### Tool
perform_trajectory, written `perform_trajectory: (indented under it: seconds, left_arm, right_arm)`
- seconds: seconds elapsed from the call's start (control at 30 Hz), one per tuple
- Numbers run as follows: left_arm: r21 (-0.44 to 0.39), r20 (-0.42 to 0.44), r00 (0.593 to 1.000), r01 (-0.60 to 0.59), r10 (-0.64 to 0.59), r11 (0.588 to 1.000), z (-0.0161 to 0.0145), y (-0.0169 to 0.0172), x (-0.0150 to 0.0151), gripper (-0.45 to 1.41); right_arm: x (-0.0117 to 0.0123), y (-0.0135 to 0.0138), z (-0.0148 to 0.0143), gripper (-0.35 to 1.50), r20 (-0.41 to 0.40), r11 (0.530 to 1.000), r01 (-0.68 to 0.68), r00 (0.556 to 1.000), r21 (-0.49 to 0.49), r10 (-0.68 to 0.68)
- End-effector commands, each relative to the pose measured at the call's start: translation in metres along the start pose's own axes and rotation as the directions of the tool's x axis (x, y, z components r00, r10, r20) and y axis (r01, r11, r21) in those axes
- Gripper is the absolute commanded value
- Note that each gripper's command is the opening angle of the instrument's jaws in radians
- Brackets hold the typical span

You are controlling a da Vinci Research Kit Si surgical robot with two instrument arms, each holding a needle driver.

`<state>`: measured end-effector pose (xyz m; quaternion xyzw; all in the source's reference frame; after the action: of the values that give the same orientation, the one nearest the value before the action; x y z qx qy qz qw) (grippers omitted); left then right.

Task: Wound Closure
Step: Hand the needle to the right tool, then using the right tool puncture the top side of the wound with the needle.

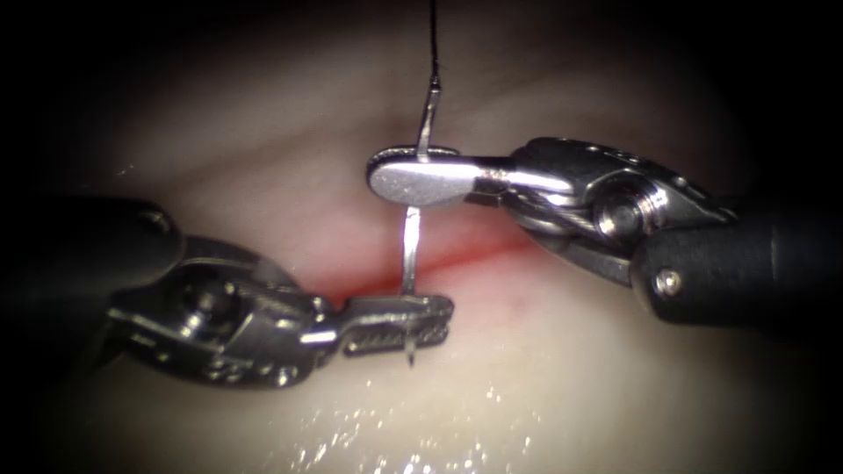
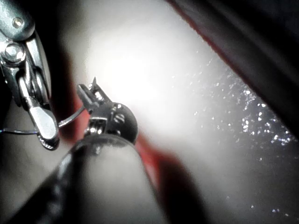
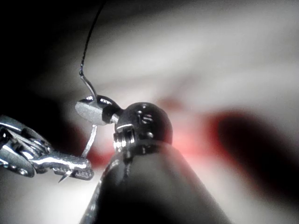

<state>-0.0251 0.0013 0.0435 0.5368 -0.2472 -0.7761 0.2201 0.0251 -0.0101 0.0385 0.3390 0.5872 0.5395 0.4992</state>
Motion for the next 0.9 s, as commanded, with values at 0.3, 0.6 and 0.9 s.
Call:
perform_trajectory:
  seconds: [0.3, 0.6, 0.9]
  left_arm:
    - [0.036, 0.005, 0.967, 0.253, -0.254, 0.967, 0.0005, 0.0000, 0.0004, 1.35]
    - [0.055, 0.068, 0.904, 0.420, -0.423, 0.906, -0.0026, 0.0018, 0.0031, 1.40]
    - [0.042, 0.186, 0.828, 0.530, -0.528, 0.847, -0.0061, 0.0066, 0.0023, 0.64]
  right_arm:
    - [-0.0002, 0.0006, 0.0005, -0.35, 0.058, 0.994, 0.100, 0.993, 0.043, -0.102]
    - [0.0014, 0.0027, 0.0007, -0.35, 0.064, 0.920, 0.377, 0.921, 0.108, -0.385]
    - [0.0028, 0.0051, 0.0024, -0.35, 0.033, 0.769, 0.621, 0.774, 0.154, -0.632]
